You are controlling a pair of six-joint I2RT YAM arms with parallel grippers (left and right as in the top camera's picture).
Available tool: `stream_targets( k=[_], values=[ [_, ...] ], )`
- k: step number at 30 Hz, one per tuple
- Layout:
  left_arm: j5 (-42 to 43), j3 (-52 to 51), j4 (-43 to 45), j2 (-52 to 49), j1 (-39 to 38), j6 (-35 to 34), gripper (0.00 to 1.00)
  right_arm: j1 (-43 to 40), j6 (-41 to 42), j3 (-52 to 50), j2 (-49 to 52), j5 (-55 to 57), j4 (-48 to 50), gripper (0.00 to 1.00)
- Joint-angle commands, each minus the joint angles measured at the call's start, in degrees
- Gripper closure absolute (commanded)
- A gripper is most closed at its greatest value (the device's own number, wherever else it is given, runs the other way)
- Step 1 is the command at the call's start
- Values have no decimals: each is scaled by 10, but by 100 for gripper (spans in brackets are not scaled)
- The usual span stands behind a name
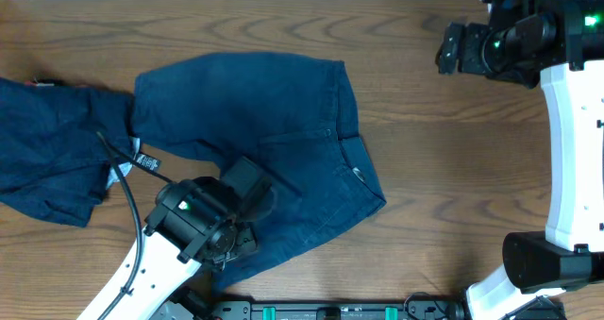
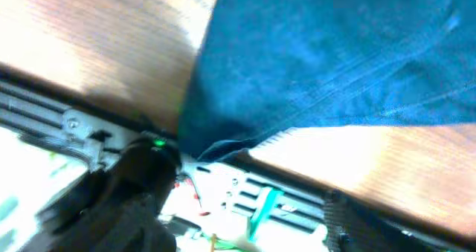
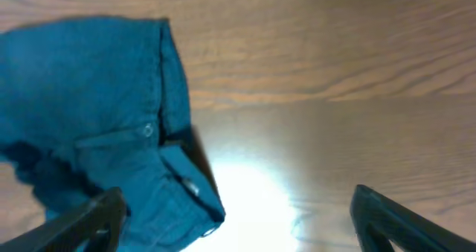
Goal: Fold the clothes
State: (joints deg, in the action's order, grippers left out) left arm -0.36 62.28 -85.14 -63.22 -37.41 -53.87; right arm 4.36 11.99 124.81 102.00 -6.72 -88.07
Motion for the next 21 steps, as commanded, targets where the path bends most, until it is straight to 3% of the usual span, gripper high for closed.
stream_targets(
  k=[1,7,11,16,21],
  values=[
    [-10,-2,18,2,-1,-9,17,31,-40,-7,7,-76,-21,1],
    [-77,-2,54,2,1,-9,21,89,-50,-106,7,-94,-3,1],
    [-92,-2,63,2,1,-9,21,111,-43,-233,7,-109,53,1],
    [-94,-2,62,3,1,-9,21,105,-43,-376,7,-167,154,20],
    [-93,-2,62,8,1,-9,21,111,-45,-466,7,-174,220,19]
  ],
)
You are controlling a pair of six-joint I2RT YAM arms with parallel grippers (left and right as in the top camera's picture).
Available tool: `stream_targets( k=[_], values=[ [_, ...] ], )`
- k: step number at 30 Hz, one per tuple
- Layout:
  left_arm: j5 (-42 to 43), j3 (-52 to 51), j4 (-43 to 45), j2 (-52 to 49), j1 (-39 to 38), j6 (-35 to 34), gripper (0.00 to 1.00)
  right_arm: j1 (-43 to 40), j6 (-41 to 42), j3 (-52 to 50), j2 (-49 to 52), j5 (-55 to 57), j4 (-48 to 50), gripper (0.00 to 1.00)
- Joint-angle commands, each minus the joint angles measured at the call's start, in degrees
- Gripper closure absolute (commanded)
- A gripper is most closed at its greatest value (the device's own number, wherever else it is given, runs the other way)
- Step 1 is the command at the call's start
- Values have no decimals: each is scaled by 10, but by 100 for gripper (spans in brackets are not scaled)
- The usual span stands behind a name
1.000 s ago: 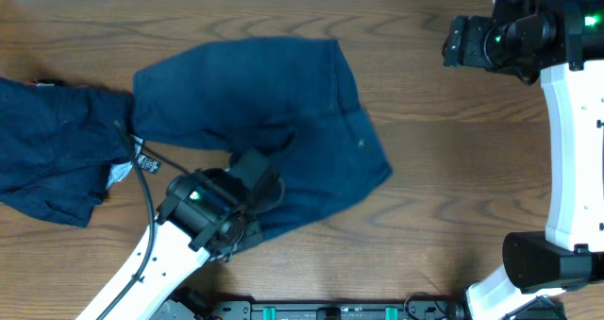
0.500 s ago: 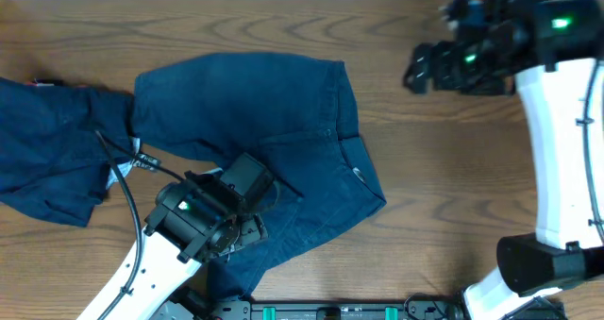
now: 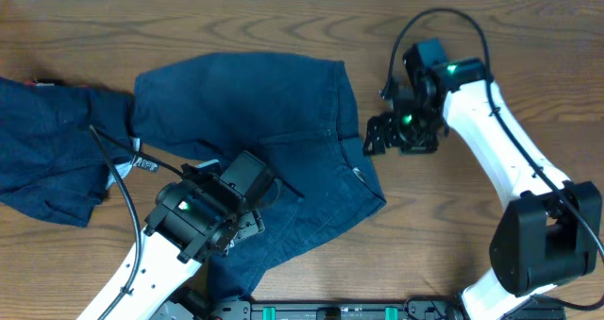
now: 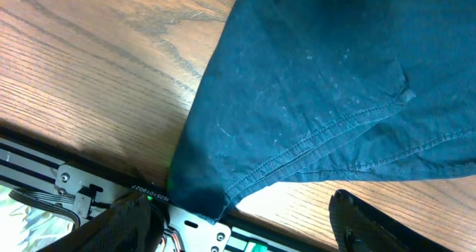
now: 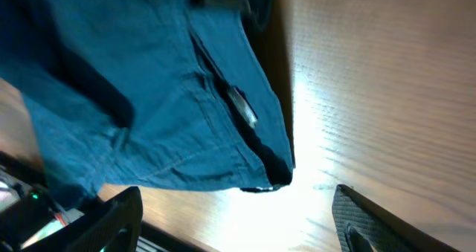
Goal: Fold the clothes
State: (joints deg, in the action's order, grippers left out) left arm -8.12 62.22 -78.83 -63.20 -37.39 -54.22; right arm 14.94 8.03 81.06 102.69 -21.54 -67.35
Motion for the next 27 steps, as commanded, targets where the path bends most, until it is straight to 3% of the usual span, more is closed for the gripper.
stream_targets(
  k=[1,5,9,18,21,22,24,27],
  values=[
    [-16,-1,-1,9,1,-5,21,9,-10,-42,0,-27,23,17],
    [-13,-1,-1,12,1,-5,21,28,-3,-91,3,-29,73,16],
    [-13,-1,-1,21,1,-5,21,39,14,-136,15,-59,146,35],
    [-13,-1,-2,46,1,-5,21,49,52,-157,40,-63,235,30],
    [-13,-1,-2,49,1,-5,21,50,52,-157,41,-63,254,36],
    [-11,-1,-2,50,1,-5,21,50,52,-157,41,-63,260,34],
    [-5,-1,-2,50,1,-5,21,49,53,-157,41,-55,271,19],
    [0,-1,-2,50,1,-5,21,43,57,-157,41,-42,290,15]
  ],
)
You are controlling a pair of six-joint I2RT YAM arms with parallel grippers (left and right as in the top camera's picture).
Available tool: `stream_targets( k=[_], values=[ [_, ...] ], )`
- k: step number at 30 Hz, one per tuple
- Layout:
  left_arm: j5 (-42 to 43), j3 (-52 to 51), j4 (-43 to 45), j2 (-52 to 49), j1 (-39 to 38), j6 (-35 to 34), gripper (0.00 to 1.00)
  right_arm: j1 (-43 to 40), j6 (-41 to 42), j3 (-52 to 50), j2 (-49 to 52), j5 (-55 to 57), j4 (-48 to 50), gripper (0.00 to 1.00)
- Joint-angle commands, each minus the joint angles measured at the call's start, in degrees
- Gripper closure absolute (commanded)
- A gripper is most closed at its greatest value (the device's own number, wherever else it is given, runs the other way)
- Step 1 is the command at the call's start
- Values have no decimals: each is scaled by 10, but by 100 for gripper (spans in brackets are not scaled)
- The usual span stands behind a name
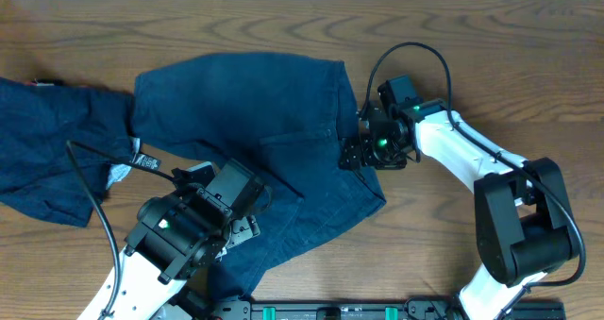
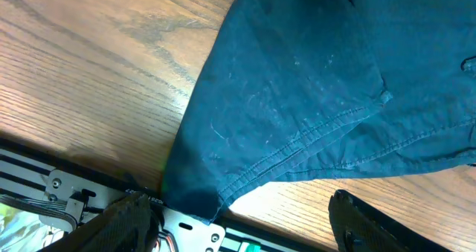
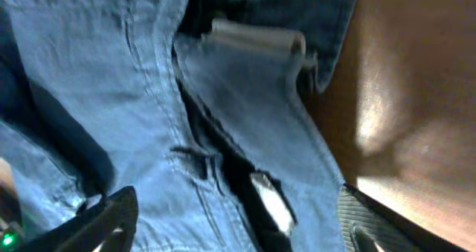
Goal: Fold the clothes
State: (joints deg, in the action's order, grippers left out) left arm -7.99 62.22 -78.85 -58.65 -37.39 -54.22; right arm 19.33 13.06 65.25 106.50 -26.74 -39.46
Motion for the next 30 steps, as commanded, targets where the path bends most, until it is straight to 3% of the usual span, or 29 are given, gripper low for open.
stream_targets(
  k=[1,6,16,17,18,19,20,30],
  values=[
    [-2,-1,-1,5,1,-5,21,-4,7,1,3,12,17,14],
    [-2,-1,-1,5,1,-5,21,-18,9,1,5,12,46,15],
    [0,-1,-3,5,1,-5,21,12,17,1,75,-29,85,39],
    [0,-1,-3,5,1,-5,21,16,17,1,83,-36,89,45],
    [0,-1,-3,5,1,-5,21,19,18,1,88,-37,91,61],
    [0,-1,-3,5,1,-5,21,21,25,1,90,-35,91,91],
    [0,-1,-3,5,1,-5,21,22,28,1,90,-34,91,99],
    [0,-1,-3,5,1,-5,21,-60,76,3,88,8,72,99]
  ],
)
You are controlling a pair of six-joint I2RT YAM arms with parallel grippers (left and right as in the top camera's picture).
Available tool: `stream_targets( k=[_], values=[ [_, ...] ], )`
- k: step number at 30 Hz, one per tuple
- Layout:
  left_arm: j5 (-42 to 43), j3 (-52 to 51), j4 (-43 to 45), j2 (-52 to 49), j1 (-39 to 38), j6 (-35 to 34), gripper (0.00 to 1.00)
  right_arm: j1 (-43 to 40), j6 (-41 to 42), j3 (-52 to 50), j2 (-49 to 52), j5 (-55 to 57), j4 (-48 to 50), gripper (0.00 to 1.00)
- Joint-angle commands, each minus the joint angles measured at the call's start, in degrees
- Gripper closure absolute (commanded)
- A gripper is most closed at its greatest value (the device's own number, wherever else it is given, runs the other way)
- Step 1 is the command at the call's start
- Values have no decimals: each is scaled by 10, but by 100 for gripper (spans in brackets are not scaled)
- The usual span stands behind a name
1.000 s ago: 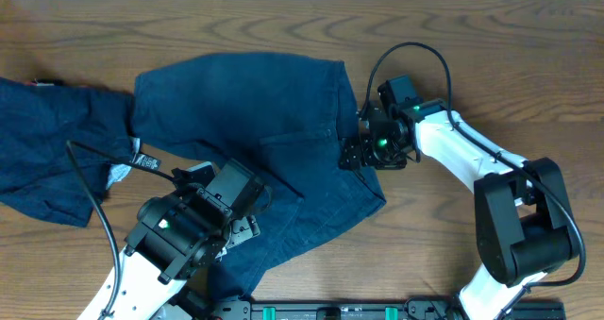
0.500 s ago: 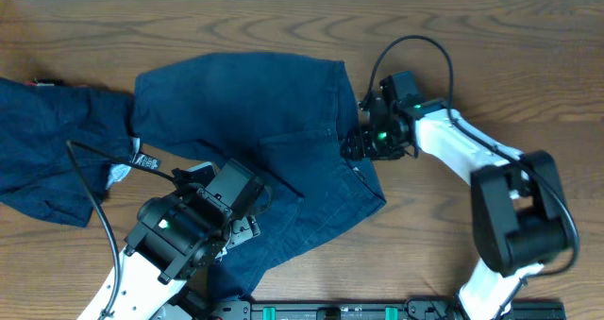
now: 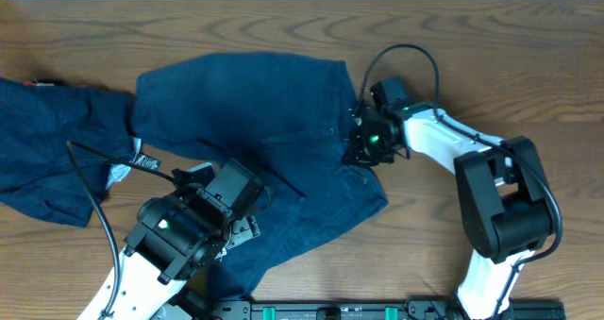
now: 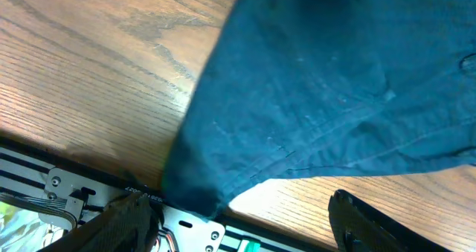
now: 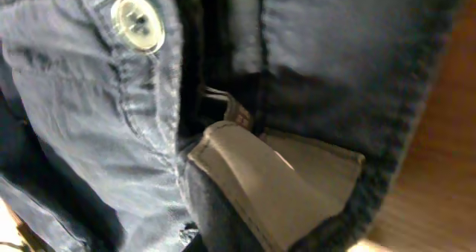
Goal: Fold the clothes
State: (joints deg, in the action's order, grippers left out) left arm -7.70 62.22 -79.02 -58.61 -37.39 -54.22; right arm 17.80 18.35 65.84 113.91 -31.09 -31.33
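Note:
Dark blue jeans (image 3: 245, 122) lie spread over the left and middle of the table. One leg reaches the front edge, where its hem (image 4: 193, 200) hangs over the rail. My left gripper (image 3: 215, 227) hovers over that leg and stands open (image 4: 245, 226), its fingers (image 4: 126, 222) either side of the hem and touching nothing. My right gripper (image 3: 362, 146) is pressed down onto the waistband by the fly. Its camera is filled with denim, a metal button (image 5: 137, 18) and a tan inner flap (image 5: 275, 178). Its fingers are hidden.
More dark blue cloth (image 3: 47, 150) with a white tag (image 3: 142, 160) lies at the far left. Bare wood table (image 3: 472, 75) lies to the right of the jeans. A metal rail (image 4: 67, 189) runs along the front edge. A black cable (image 3: 406, 51) loops above the right arm.
My right gripper has moved down onto the waistband, so button and flap now fill its view and its open fingers no longer show. The left gripper has stayed put, still open.
The right arm was first parked at the back right corner and the left gripper was low over the near leg. Then the right gripper stood open beside the waistband, then over the fly, and now on it. The left gripper has backed slightly toward the front edge.

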Motion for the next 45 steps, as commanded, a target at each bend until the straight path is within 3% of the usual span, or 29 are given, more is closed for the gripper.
stream_targets(
  k=[1,15,26,27,29,30,35,39,45],
  values=[
    [-3,-1,-1,4,1,-5,21,-62,27,-3,14,62,-16,99],
    [-3,-1,16,3,1,4,21,-328,40,-3,14,89,-63,99],
    [-3,-1,37,3,1,15,21,-377,69,-3,14,116,-72,99],
    [-3,-1,41,3,1,19,21,-377,68,-3,14,111,-71,77],
    [-3,-1,50,2,1,25,21,-377,42,-2,8,86,-65,11],
    [-3,-1,57,2,1,36,21,-377,30,-2,2,70,-63,1],
    [-3,-1,78,-13,1,69,21,-377,31,26,-86,62,-75,1],
    [10,-1,108,-55,0,106,33,-375,27,81,-180,58,-129,1],
    [73,-1,233,-169,0,194,32,-363,2,182,-309,59,-220,1]
  ],
)
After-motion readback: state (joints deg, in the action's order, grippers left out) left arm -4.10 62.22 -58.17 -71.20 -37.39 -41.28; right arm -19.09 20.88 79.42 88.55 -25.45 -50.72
